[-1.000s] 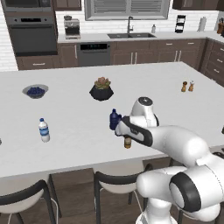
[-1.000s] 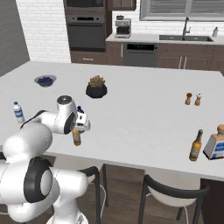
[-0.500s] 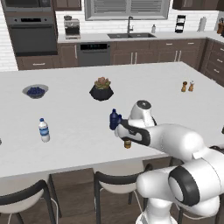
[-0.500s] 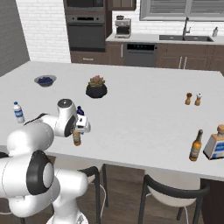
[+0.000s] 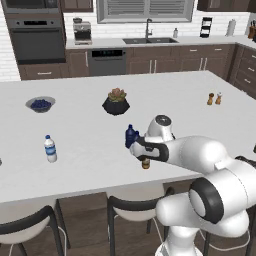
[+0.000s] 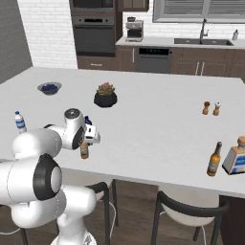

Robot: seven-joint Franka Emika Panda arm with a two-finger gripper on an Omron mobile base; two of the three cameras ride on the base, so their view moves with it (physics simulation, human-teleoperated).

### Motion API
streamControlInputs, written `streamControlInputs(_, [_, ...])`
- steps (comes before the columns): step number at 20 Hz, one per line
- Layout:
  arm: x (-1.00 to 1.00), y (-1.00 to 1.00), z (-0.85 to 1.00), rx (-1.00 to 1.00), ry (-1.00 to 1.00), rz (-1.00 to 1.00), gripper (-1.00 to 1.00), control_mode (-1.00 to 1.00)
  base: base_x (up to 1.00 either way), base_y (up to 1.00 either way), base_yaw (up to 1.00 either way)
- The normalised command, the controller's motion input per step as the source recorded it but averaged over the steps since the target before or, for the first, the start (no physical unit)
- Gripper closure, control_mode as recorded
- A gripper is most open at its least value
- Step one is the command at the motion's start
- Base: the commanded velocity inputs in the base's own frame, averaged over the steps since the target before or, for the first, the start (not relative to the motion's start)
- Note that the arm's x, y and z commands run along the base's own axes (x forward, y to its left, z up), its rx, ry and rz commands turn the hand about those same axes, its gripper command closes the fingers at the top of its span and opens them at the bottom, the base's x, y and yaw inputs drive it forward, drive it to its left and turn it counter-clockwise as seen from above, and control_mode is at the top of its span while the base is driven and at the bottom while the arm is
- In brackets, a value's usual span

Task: Move the plastic bottles in the middle to the plastics group, and the glass bottles in the middle to the glass group.

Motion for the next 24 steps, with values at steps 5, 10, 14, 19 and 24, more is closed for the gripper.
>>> streamControlInputs(5, [0.0,0.0,0.0,0.0,-0.05,0.0,-1.0,-1.0,0.0,0.0,0.0])
streamControlInputs(10, [0.0,0.0,0.0,0.0,-0.01,0.0,-1.0,-1.0,0.0,0.0,0.0])
streamControlInputs(14, [0.0,0.0,0.0,0.0,0.0,0.0,1.0,-1.0,0.0,0.0,0.0])
streamControlInputs(19, [-0.2,-0.07,0.01,0.0,0.0,-0.01,1.0,-1.0,0.0,0.0,0.0])
streamControlInputs(24, [-0.46,-0.63,0.19,0.0,0.01,-0.05,1.0,-1.0,0.0,0.0,0.0])
